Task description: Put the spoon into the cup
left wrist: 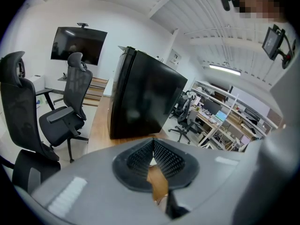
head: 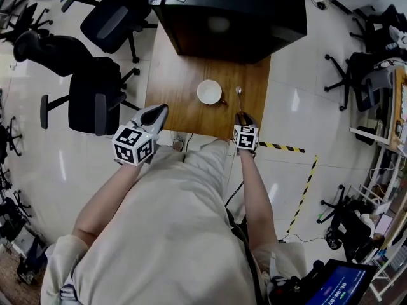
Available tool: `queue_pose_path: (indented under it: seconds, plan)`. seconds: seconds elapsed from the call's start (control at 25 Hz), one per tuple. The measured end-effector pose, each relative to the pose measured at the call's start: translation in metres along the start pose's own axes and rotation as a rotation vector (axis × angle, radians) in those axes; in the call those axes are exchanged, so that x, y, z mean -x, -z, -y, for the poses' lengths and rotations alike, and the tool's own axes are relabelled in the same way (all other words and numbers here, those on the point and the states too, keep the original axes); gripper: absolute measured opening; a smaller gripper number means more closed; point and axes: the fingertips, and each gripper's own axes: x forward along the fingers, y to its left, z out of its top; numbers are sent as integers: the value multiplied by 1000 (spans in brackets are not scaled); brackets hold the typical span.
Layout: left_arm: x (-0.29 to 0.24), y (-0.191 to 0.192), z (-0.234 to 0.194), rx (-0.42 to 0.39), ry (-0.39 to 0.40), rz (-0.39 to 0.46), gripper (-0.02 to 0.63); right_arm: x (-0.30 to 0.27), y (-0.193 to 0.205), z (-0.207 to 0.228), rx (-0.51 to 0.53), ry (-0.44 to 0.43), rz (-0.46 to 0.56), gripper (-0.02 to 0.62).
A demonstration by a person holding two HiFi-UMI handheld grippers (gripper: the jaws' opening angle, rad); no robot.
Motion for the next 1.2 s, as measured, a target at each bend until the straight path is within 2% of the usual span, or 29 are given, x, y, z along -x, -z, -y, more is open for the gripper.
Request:
queue_pose_path:
  seconds: [0.44,1.2]
  plan:
    - [0,-8,-1,33,31,34,0,45,-41,-32,55,-41,75,124]
    - [6,-14,-13,72,26,68,0,32,-63,-91,195,-150,24,126]
